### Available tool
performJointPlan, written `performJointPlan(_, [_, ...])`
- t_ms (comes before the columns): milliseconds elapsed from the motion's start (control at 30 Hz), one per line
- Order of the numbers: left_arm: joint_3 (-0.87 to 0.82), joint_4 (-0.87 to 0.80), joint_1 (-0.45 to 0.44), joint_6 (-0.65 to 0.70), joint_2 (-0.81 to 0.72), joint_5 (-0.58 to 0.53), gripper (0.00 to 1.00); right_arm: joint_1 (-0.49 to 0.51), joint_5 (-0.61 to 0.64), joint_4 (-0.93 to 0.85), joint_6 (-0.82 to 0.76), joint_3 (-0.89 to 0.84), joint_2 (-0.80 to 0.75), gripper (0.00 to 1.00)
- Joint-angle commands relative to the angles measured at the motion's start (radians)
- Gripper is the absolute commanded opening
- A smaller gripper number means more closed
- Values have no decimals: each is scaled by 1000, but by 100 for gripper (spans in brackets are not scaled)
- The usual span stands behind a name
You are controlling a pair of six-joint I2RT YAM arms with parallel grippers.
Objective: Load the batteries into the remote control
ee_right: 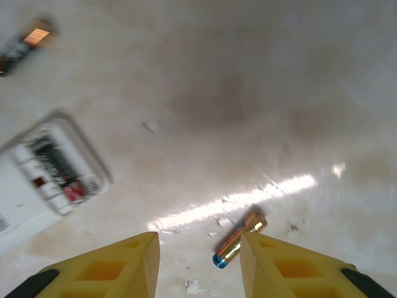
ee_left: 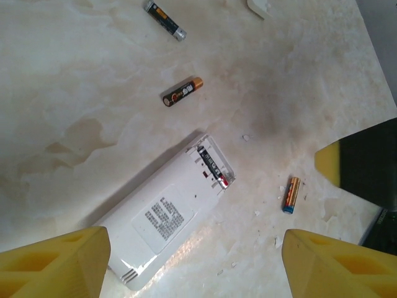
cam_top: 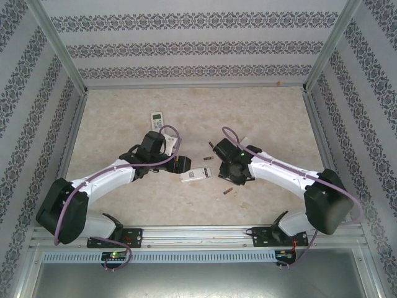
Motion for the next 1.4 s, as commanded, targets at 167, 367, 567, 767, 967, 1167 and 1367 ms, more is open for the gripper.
performJointPlan(167, [-7, -47, 20, 22, -47, 35, 74, 54, -17, 60, 393, -123, 15, 45])
performJointPlan(367, [-18, -42, 20, 18, -55, 41, 74, 52, -15, 54, 380, -141, 44, 45])
performJointPlan(567, [-26, -40, 21, 14, -55, 42, 74, 47, 0, 73, 374, -151, 64, 35])
performJointPlan(767, [-24, -39, 20, 8, -52, 41, 74, 36, 1, 73, 332, -151, 92, 21])
performJointPlan(967, [-9, -76, 23, -24, -48, 15, 74, 13, 28, 56, 5, -2, 89, 14])
performJointPlan(1167, [74, -202, 33, -120, 72, -39, 74, 57, 64, 146, -426, 157, 155, 10])
performJointPlan(1367, [55, -137, 35, -237, 95, -50, 99, 59, 103, 220, -622, 193, 239, 11])
